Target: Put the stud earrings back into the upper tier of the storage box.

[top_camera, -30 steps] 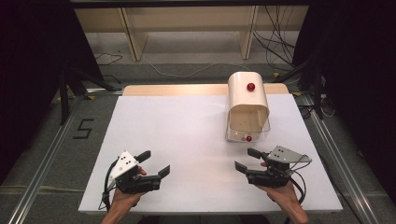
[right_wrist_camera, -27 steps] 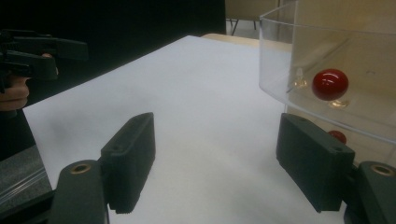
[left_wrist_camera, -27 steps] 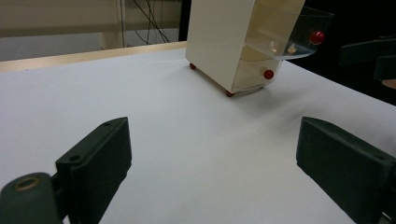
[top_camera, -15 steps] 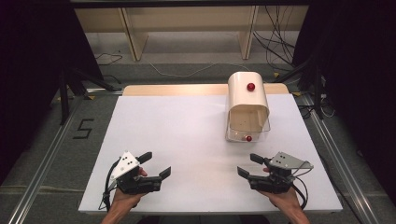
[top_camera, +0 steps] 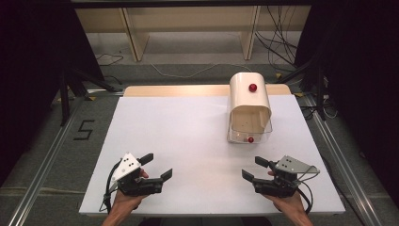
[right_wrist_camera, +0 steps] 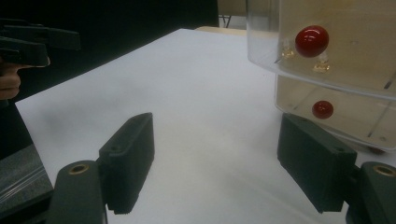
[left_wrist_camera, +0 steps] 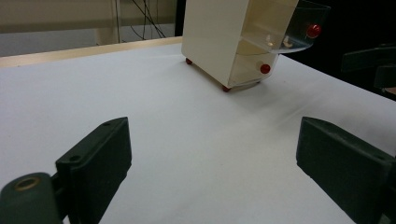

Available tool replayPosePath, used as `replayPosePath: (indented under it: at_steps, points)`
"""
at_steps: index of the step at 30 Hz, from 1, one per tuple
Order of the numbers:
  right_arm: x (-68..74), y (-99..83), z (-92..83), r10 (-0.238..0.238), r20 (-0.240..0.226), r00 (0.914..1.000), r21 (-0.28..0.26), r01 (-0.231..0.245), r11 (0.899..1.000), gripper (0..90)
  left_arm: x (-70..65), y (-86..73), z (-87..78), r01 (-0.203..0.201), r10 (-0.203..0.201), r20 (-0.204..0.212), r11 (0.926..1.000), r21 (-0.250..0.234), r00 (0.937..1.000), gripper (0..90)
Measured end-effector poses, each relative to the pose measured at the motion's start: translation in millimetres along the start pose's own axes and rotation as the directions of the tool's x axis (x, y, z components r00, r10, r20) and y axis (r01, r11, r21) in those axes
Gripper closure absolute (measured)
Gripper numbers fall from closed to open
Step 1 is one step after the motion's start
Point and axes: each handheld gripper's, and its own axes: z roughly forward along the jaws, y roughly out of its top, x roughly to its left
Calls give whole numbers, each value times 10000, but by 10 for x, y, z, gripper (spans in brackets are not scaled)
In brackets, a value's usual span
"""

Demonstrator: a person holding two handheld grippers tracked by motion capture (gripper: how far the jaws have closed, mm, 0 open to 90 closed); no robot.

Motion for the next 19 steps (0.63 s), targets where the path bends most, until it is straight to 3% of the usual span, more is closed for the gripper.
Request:
replayPosePath:
  at_steps: [19]
  points:
    - [-5, 9, 2, 3, 10, 10000, -16, -3, 10000, 278, 1, 2, 1, -21, 21, -2, 10000, -6, 10000, 100]
